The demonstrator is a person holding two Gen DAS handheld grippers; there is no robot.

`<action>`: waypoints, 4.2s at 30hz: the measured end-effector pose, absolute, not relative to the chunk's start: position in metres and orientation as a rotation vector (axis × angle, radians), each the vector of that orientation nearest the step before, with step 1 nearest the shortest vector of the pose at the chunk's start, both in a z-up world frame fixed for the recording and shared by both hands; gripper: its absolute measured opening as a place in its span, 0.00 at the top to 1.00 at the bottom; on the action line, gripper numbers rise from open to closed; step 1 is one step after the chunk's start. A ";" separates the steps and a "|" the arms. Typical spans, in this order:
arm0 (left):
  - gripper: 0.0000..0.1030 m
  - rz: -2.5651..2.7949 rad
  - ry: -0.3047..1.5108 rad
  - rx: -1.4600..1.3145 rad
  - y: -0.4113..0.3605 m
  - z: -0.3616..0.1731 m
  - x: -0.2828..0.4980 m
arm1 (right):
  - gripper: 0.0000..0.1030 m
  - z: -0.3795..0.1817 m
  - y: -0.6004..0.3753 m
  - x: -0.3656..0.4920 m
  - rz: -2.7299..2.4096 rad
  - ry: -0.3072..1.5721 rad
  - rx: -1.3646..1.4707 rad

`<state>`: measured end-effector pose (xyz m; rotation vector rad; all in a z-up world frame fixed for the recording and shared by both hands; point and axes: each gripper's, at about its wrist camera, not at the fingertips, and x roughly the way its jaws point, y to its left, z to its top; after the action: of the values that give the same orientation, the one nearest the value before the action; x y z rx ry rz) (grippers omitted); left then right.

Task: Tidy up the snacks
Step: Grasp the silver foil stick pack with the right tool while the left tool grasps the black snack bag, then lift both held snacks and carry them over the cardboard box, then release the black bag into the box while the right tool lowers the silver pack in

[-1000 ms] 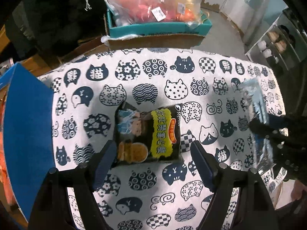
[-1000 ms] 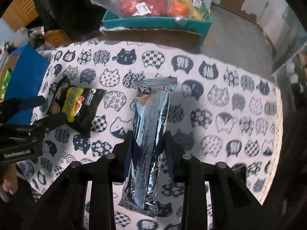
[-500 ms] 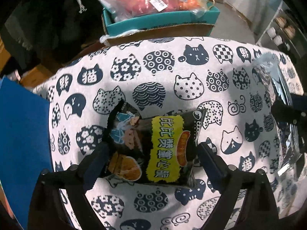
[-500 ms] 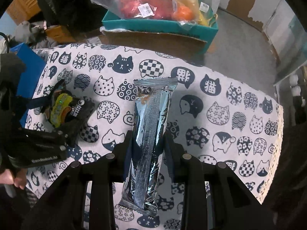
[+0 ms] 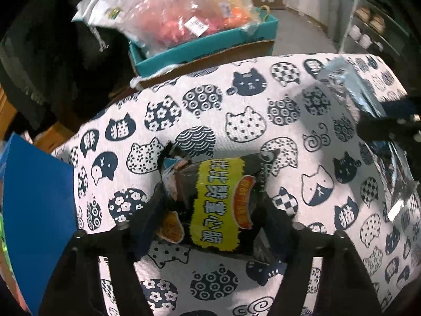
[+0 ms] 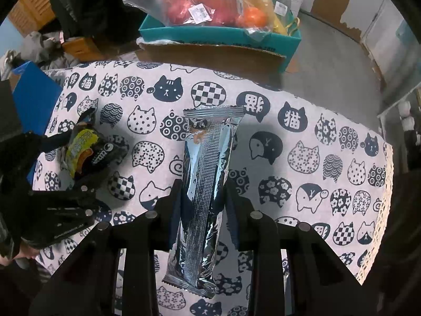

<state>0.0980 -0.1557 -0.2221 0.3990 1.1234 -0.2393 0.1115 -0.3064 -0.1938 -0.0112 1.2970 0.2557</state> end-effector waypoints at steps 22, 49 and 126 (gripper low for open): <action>0.47 -0.281 1.036 0.335 -0.132 -0.156 0.076 | 0.71 -0.158 -0.281 0.095 0.287 1.223 -0.046; 0.47 -0.199 0.939 0.207 -0.034 -0.066 0.033 | 0.72 -0.084 -0.198 0.064 0.439 1.093 -0.111; 0.19 0.060 0.951 -0.097 0.163 -0.022 -0.025 | 0.31 -0.019 0.002 0.061 0.700 1.040 -0.099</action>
<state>-0.0252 0.1634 -0.0224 -0.0968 0.9507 0.0601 0.0605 0.0023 -0.0187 -0.0985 1.0399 0.7002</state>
